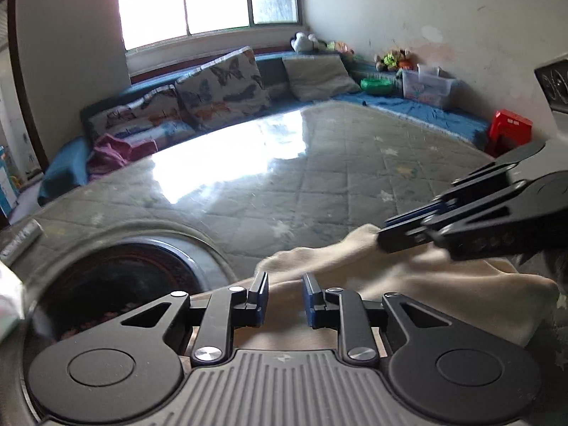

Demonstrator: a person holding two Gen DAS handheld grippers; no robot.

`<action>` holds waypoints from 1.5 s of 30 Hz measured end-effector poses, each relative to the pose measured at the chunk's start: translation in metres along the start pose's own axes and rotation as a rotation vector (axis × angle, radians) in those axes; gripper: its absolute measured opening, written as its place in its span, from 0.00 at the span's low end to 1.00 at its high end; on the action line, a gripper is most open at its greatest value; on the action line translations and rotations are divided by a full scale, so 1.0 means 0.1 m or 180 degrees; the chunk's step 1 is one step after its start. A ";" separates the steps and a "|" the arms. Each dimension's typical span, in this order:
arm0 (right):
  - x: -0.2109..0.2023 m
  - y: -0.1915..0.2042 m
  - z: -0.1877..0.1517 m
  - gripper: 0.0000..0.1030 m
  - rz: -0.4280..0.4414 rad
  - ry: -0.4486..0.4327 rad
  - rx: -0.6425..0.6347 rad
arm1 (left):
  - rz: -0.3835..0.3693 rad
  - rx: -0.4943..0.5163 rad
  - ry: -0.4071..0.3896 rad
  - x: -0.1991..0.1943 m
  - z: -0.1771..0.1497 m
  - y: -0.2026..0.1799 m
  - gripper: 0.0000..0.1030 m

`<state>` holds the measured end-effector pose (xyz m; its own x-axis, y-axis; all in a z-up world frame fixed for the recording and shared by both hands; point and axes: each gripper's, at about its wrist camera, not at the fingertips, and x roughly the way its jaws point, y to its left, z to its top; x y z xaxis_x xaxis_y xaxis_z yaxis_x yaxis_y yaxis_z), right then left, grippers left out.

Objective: Fold clothes

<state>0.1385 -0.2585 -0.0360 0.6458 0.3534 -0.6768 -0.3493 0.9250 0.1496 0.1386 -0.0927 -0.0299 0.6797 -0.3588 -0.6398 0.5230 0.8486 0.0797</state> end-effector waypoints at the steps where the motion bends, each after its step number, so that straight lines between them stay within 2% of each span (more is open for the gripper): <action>1: 0.05 0.00 -0.01 0.09 -0.0011 0.0037 0.0005 | 0.0007 -0.0012 0.0017 0.03 0.00 0.00 0.22; 4: 0.08 -0.02 -0.01 0.09 0.0000 0.0028 0.0030 | 0.0023 -0.0046 0.0058 0.10 -0.01 -0.01 0.23; 8: -0.13 0.04 -0.04 0.10 -0.0021 -0.0092 -0.0104 | 0.0021 -0.0064 0.0048 0.08 -0.03 0.01 0.23; 13: -0.32 0.22 -0.17 0.10 0.0082 -0.0119 -0.0314 | 0.0047 -0.0073 0.0024 0.08 -0.05 -0.02 0.23; 19: -0.14 0.19 -0.28 0.09 -0.0001 0.0024 -0.0282 | 0.0049 -0.0154 -0.0006 0.02 -0.05 0.01 0.24; 25: -0.28 0.22 -0.27 0.10 0.0022 -0.0078 -0.0295 | -0.0019 -0.0261 -0.0199 -0.37 -0.17 0.01 0.23; 28: -0.50 0.33 -0.32 0.10 0.0124 -0.0161 -0.0397 | -0.0064 -0.0282 -0.0296 -0.58 -0.28 -0.03 0.23; 34: -0.72 0.62 -0.51 0.10 0.0243 -0.0145 -0.0673 | -0.0202 -0.0277 -0.0413 -0.85 -0.48 -0.19 0.23; 38: -0.69 0.73 -0.62 0.10 0.0208 -0.0130 -0.0800 | -0.0266 -0.0248 -0.0364 -0.84 -0.57 -0.25 0.23; 45: -0.58 0.75 -0.76 0.10 0.0184 -0.0069 -0.0771 | -0.0247 -0.0230 -0.0268 -0.72 -0.69 -0.27 0.24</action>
<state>0.0234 -0.2199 -0.0403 0.6334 0.4102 -0.6562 -0.5371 0.8434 0.0087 0.0399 -0.0634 -0.0390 0.6809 -0.4534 -0.5751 0.5394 0.8417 -0.0249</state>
